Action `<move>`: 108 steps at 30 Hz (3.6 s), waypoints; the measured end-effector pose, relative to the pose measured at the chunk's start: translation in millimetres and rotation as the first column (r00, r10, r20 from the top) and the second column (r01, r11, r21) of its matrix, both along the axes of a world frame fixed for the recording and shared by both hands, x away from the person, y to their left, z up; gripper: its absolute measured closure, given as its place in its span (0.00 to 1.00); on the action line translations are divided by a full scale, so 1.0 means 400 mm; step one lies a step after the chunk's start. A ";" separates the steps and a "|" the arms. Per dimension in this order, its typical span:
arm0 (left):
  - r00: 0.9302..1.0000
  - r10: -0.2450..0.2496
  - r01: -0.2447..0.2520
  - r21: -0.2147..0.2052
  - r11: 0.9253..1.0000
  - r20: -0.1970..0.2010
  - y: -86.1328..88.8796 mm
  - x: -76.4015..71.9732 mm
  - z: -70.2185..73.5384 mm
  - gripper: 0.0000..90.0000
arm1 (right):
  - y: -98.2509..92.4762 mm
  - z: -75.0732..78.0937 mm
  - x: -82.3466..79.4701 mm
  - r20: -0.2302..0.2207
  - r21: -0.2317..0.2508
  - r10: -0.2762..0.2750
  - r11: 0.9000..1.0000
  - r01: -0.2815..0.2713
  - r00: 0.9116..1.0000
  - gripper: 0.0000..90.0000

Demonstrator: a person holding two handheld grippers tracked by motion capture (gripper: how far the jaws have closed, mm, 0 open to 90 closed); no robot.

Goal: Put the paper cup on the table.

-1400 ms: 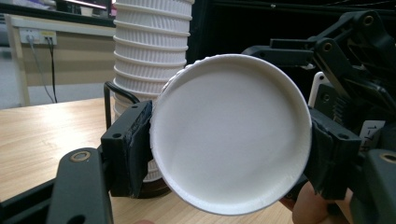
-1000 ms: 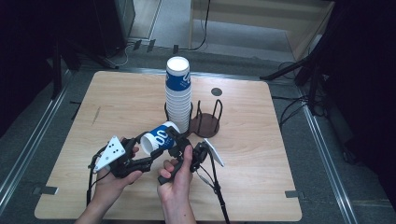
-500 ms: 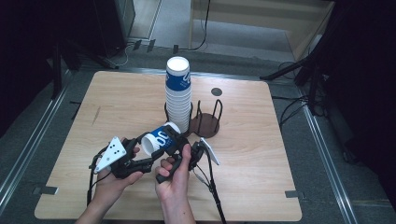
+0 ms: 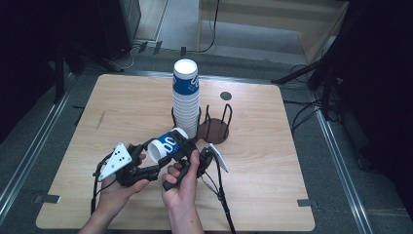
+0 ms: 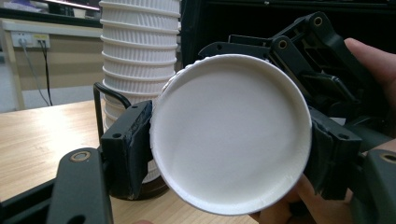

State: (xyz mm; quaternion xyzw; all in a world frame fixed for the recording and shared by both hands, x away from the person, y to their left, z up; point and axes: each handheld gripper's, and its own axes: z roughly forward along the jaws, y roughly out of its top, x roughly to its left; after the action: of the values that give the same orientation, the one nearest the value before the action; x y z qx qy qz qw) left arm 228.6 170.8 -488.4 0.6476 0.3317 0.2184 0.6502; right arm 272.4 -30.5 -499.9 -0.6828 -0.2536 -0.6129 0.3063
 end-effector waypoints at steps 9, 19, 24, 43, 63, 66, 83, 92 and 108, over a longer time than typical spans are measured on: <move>1.000 0.001 -0.001 0.002 1.000 0.001 0.000 0.000 0.000 0.31 | 0.002 -0.003 0.001 -0.002 0.007 0.007 1.000 -0.007 1.000 0.13; 1.000 0.004 -0.004 0.003 1.000 0.001 0.001 0.000 0.000 0.31 | 0.004 -0.004 0.001 0.013 0.028 0.008 1.000 -0.009 1.000 0.17; 1.000 0.006 -0.006 0.002 1.000 -0.002 0.001 0.000 0.000 0.30 | 0.006 -0.004 -0.001 0.020 0.035 0.006 0.999 -0.007 1.000 0.19; 0.998 0.043 -0.046 -0.089 0.995 -0.041 0.033 -0.005 0.018 0.11 | -0.015 0.008 0.005 0.081 0.055 -0.066 0.997 0.061 0.995 0.23; 0.998 0.031 -0.035 -0.092 0.995 -0.050 0.039 0.000 0.013 0.12 | -0.074 0.029 0.013 0.273 -0.177 -0.127 0.968 0.180 0.953 0.22; 0.998 0.034 -0.038 -0.093 0.995 -0.052 0.041 0.001 0.013 0.12 | -0.081 0.031 0.011 0.306 -0.218 -0.116 0.958 0.188 0.945 0.22; 0.997 0.049 -0.054 -0.090 0.994 -0.062 0.052 0.008 0.005 0.12 | -0.113 0.030 0.012 0.475 -0.389 -0.080 0.874 0.291 0.876 0.22; 0.996 0.058 -0.064 -0.083 0.994 -0.073 0.055 0.010 0.000 0.15 | -0.131 0.030 0.015 0.541 -0.448 -0.054 0.826 0.342 0.839 0.23; 0.995 0.046 -0.052 -0.071 0.996 -0.088 0.058 0.014 -0.014 0.12 | -0.178 0.031 0.013 0.627 -0.570 0.025 0.696 0.436 0.779 0.23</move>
State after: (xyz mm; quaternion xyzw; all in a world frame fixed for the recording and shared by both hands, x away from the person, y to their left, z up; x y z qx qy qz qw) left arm 234.3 194.0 -494.1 0.6240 0.3831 0.1938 0.6529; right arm 277.6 -101.6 -487.4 -0.5454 -0.4617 -0.6855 -0.1396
